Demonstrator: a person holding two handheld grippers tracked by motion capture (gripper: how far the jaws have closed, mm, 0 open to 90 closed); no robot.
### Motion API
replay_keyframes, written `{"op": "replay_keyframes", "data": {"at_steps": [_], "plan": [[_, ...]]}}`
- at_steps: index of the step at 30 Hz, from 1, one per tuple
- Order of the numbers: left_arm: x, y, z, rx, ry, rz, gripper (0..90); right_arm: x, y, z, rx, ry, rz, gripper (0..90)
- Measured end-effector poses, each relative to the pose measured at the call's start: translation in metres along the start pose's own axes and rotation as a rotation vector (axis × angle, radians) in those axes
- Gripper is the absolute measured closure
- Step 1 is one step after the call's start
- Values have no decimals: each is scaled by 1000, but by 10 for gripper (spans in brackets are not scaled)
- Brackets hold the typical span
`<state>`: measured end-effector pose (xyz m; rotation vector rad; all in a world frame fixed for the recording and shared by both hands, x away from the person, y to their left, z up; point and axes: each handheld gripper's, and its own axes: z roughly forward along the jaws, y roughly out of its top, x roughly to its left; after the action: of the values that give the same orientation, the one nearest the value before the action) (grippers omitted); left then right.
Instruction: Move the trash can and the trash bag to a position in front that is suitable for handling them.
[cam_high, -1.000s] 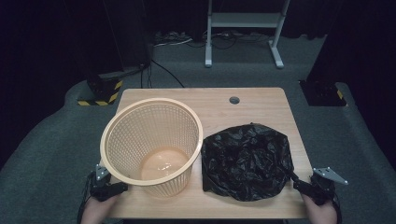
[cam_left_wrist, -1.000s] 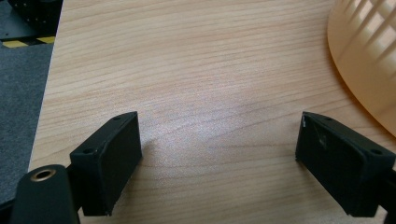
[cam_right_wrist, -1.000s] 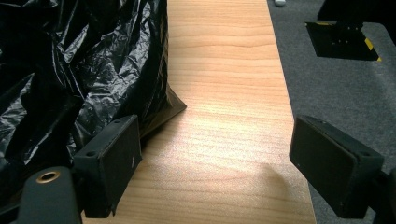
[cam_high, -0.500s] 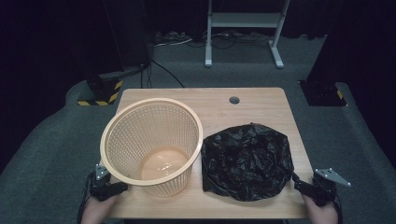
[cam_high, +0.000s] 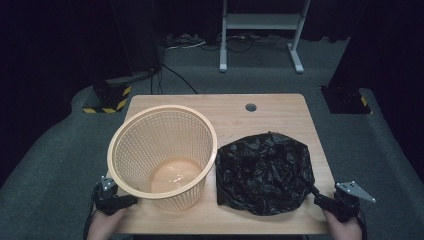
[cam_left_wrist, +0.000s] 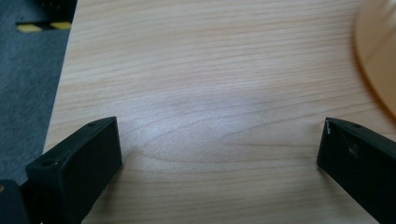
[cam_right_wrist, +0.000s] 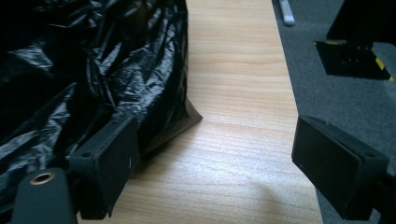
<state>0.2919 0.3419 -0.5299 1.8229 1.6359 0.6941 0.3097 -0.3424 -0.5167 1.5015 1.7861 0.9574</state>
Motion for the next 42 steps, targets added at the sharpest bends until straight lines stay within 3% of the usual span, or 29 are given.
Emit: {"op": "replay_keyframes", "data": {"at_steps": [7,12,20,23,26,30,34,42], "plan": [[5,4,-13,-99,-9,21,6,-2,0,0,-3,8,11,145],[5,18,-29,-170,0,39,27,1,0,1,3,24,-9,145],[5,40,-43,-257,10,50,28,0,-1,0,0,39,8,137],[5,47,-45,-295,38,82,41,0,-1,0,-2,40,8,136],[11,59,-44,-338,39,54,41,0,-1,0,-6,40,7,135],[14,73,-40,-391,84,67,45,-1,-1,1,-4,40,18,136],[13,83,-37,-439,79,58,45,-1,-1,0,-6,36,20,135],[1,90,-34,-468,42,61,79,-4,0,-4,-39,28,31,130]]}}
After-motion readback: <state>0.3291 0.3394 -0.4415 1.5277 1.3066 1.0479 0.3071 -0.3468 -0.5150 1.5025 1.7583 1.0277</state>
